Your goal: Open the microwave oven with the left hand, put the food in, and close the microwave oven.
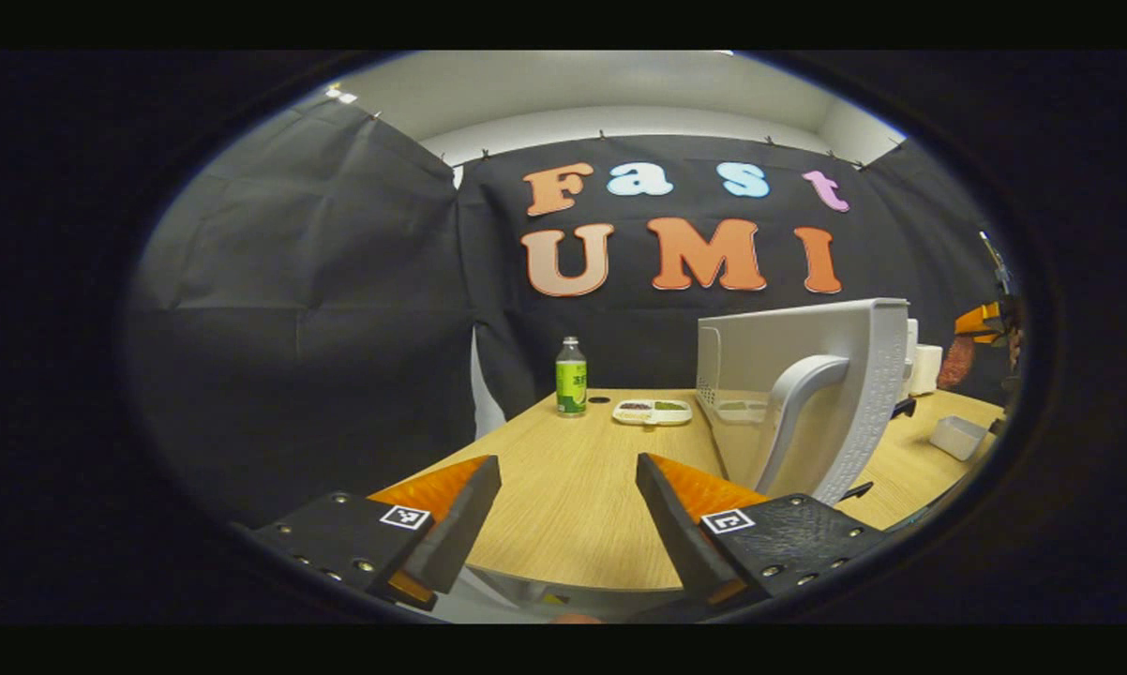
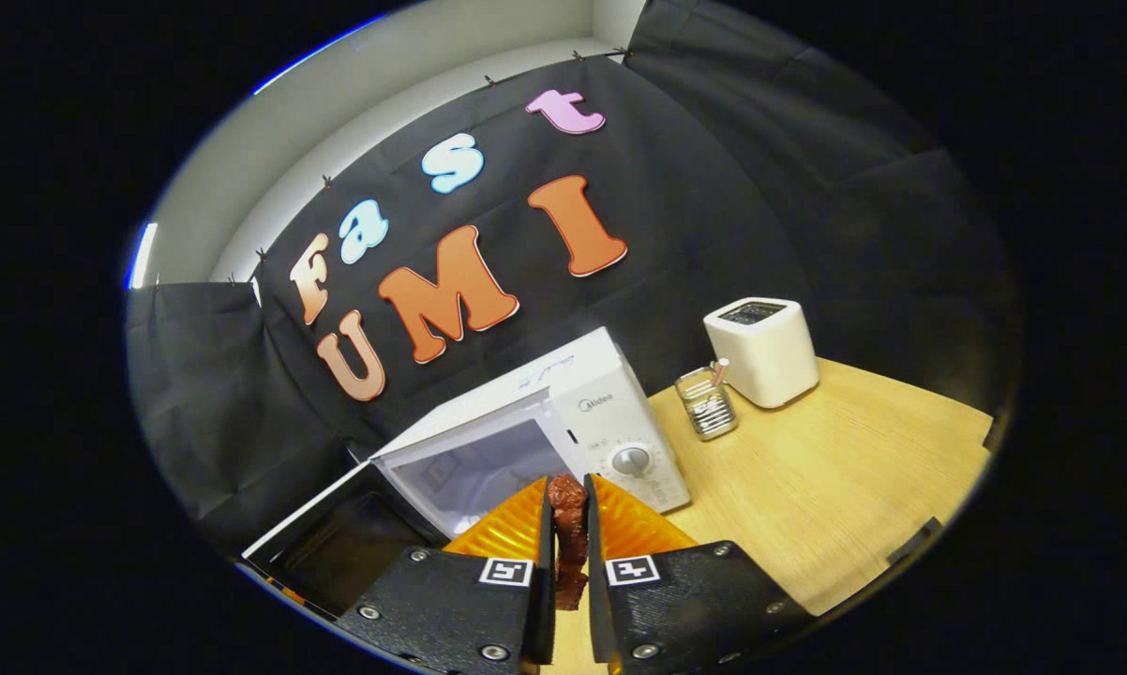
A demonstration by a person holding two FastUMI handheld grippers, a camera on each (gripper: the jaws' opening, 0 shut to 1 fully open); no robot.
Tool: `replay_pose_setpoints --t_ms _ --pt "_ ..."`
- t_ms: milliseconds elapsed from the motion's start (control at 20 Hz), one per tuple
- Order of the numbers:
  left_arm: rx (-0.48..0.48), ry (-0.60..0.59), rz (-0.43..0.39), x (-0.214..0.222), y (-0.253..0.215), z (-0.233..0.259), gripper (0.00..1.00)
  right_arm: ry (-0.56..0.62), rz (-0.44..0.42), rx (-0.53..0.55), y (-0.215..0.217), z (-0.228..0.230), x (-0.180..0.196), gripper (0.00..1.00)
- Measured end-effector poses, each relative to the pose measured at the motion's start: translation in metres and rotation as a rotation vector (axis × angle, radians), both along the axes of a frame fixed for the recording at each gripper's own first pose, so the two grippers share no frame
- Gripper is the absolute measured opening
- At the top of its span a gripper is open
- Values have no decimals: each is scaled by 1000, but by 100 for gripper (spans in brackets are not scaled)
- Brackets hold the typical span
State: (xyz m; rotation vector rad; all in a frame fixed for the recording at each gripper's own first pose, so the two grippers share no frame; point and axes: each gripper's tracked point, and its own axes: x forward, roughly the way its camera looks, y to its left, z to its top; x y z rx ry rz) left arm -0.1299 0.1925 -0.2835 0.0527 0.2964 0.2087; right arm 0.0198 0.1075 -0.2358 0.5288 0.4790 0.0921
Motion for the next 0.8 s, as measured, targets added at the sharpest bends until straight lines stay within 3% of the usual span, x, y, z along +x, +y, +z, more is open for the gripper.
replay_pose_setpoints --t_ms 450,800 --pt "40 13 23 -4 10 -3 90 -26 -7 -10 68 -16 55 14" --pt "37 26 58 -6 17 -9 90 -7 -62 55 110 -53 88 14"
